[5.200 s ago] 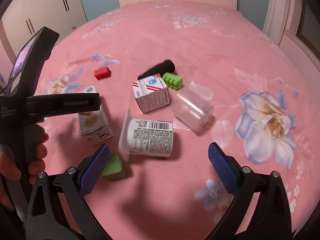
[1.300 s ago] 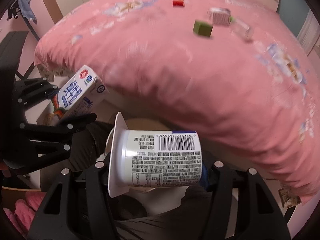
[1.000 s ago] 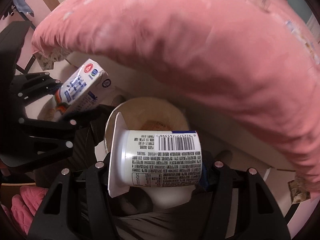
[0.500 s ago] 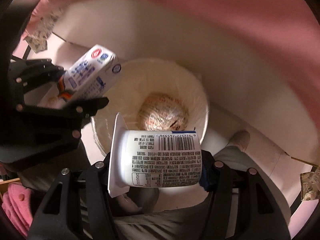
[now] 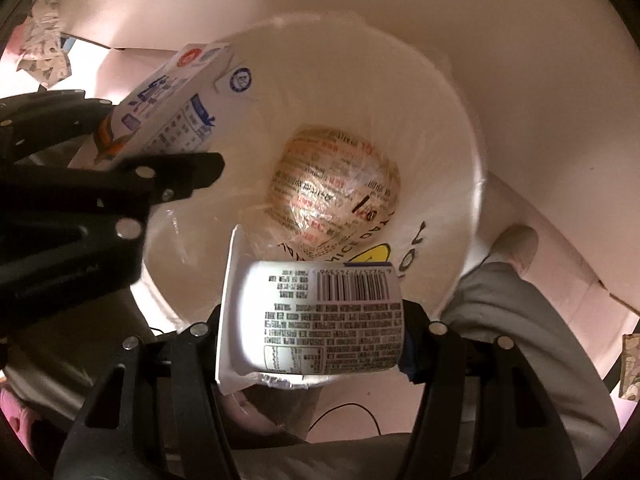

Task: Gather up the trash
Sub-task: 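Open the left tool over the wastebasket while the right tool releases the yogurt cup, then move both open tools back over the bed toward the remaining items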

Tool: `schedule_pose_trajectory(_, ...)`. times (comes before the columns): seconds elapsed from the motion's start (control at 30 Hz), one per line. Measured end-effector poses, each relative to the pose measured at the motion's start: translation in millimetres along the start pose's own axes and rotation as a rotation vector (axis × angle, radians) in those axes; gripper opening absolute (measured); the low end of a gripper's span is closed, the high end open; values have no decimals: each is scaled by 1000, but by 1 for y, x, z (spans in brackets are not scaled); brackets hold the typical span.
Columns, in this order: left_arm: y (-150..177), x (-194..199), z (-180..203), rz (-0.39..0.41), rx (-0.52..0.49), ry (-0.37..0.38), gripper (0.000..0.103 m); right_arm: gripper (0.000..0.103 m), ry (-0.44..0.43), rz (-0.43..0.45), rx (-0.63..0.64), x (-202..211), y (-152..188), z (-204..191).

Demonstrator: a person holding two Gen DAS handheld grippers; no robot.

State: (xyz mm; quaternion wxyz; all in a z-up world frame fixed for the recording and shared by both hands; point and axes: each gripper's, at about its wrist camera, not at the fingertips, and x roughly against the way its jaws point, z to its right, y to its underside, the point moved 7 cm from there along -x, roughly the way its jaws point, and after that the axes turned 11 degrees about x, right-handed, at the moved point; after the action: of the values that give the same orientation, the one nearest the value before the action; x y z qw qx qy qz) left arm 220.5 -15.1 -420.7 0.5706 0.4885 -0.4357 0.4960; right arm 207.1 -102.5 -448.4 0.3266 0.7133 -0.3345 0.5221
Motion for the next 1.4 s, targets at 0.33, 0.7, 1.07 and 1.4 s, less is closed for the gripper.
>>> schedule_pose_trajectory(0.33,-3,-38,-6,-107,84,43,51,61,-37,-41,-17,-31,-7,0)
schedule_pose_trajectory(0.7,-7,-47,-5,-124,116,41,71,73,-44,-51,-33,-40,-8,5)
schedule_pose_trajectory(1.07,-1,-23,-9,-85,106,50,71,73,-4,-28,-14,-10,0,0)
schedule_pose_trajectory(1.4,28,40,7,27,-4,37,71,73,56,52,28,51,22,-5)
